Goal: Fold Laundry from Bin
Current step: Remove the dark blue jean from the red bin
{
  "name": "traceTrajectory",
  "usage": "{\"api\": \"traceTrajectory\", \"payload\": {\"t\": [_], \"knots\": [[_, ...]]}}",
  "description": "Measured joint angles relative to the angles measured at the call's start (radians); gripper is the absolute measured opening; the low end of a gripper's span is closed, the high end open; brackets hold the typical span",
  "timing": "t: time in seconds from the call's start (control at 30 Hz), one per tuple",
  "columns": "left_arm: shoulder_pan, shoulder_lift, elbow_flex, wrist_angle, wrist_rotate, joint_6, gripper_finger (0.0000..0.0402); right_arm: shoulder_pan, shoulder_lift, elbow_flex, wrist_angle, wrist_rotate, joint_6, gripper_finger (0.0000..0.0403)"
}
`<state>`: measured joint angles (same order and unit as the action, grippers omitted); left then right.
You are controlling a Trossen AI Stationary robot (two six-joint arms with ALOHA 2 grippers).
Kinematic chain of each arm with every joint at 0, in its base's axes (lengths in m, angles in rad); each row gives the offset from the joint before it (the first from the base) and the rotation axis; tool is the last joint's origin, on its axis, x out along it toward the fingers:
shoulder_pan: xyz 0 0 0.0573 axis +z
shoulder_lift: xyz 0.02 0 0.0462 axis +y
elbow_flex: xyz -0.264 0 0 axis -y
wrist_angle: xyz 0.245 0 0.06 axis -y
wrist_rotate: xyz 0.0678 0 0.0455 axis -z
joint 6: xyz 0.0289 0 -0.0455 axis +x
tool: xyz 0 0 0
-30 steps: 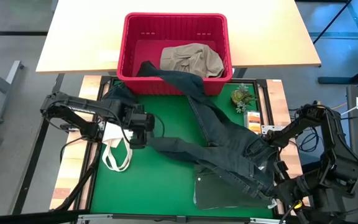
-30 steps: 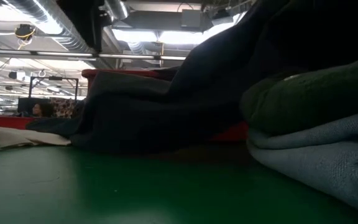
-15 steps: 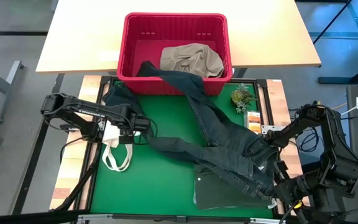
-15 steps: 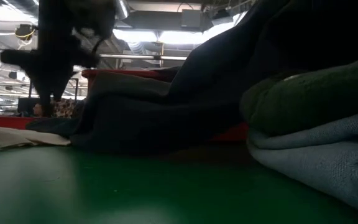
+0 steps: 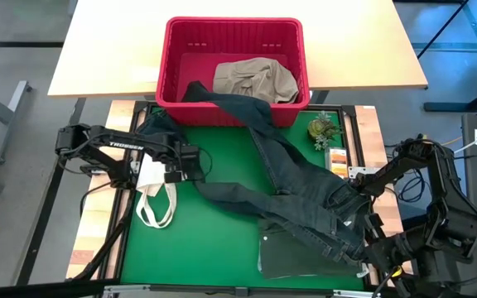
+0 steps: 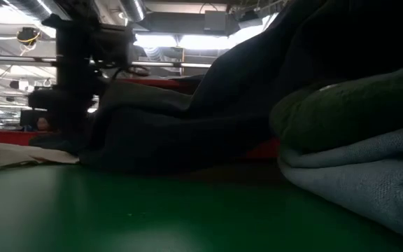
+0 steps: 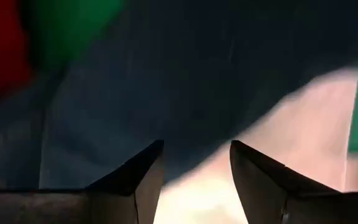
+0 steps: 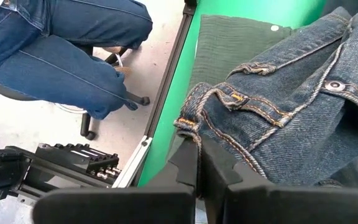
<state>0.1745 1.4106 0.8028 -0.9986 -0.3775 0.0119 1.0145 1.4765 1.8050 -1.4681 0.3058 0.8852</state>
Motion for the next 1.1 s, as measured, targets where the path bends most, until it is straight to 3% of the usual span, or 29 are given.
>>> {"api": "traceTrajectory", "payload": {"t": [0.17,0.4,0.53,0.73,0.93,1.1], "knots": [[0.013,0.003,0.000,0.082,0.013,0.074,0.0179,0.000,0.000,0.000,0.000,-0.001,0.000,0.0004],[0.044,0.004,-0.056,0.109,0.107,0.072,0.0175,0.000,0.000,0.000,-0.003,-0.002,0.000,0.0005],[0.044,0.004,-0.053,0.117,0.106,0.069,0.0131,0.000,0.000,0.000,-0.008,-0.002,0.000,0.0006],[0.044,0.003,-0.052,0.117,0.106,0.038,0.0012,0.000,0.000,0.000,-0.008,-0.002,0.000,0.0006],[0.043,0.003,-0.027,0.086,0.109,0.017,0.0003,0.000,0.000,0.000,-0.008,-0.003,0.000,0.0006],[0.025,0.003,0.096,-0.063,0.112,0.016,0.0001,0.000,0.000,0.000,-0.008,-0.003,0.000,0.0007]]}}
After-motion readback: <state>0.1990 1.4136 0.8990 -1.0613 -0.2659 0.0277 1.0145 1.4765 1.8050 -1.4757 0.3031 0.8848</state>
